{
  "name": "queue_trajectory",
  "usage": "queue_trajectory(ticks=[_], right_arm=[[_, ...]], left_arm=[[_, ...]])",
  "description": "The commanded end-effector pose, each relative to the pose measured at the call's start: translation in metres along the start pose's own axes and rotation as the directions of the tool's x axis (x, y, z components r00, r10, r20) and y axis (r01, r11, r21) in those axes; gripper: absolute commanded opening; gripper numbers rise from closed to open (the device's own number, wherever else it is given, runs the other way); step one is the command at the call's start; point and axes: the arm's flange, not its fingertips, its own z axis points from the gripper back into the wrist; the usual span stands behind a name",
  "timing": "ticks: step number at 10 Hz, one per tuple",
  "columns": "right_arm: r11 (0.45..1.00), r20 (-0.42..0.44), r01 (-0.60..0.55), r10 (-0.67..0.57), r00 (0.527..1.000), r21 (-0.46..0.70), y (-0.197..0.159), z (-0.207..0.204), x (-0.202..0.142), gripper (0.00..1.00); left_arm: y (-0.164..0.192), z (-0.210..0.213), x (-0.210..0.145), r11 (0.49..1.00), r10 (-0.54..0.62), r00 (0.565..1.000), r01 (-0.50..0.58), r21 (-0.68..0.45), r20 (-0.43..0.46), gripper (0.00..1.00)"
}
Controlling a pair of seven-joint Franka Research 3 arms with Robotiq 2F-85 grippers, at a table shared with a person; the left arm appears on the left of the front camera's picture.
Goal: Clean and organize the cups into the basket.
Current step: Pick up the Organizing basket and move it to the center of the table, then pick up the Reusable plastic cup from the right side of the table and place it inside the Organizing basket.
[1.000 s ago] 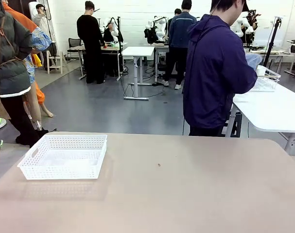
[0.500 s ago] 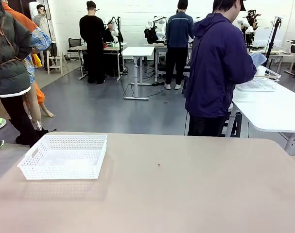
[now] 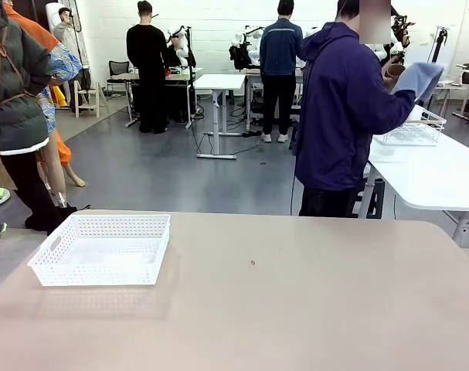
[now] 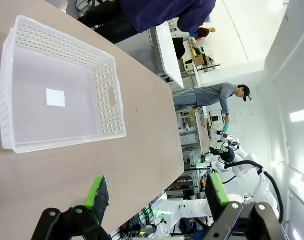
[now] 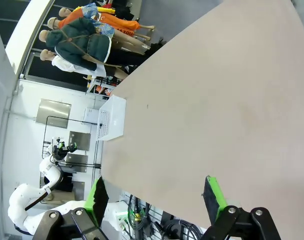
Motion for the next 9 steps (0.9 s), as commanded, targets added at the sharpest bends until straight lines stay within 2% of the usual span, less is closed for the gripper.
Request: queue_trajectory(ticks=[1, 9], right_arm=[[1.000, 0.002, -0.007, 0.007, 1.000, 0.003, 0.0020, 0.0008, 0.0001, 1.00], [1.000, 0.002, -0.007, 0.007, 1.000, 0.003, 0.0020, 0.0008, 0.0001, 1.00]], left_arm=[[-0.0016, 0.0017, 0.0017, 1.000, -0.005, 1.000, 0.005, -0.008, 0.000, 1.00], [-0.0016, 0.0017, 0.0017, 1.000, -0.005, 1.000, 0.005, -0.008, 0.000, 1.00]])
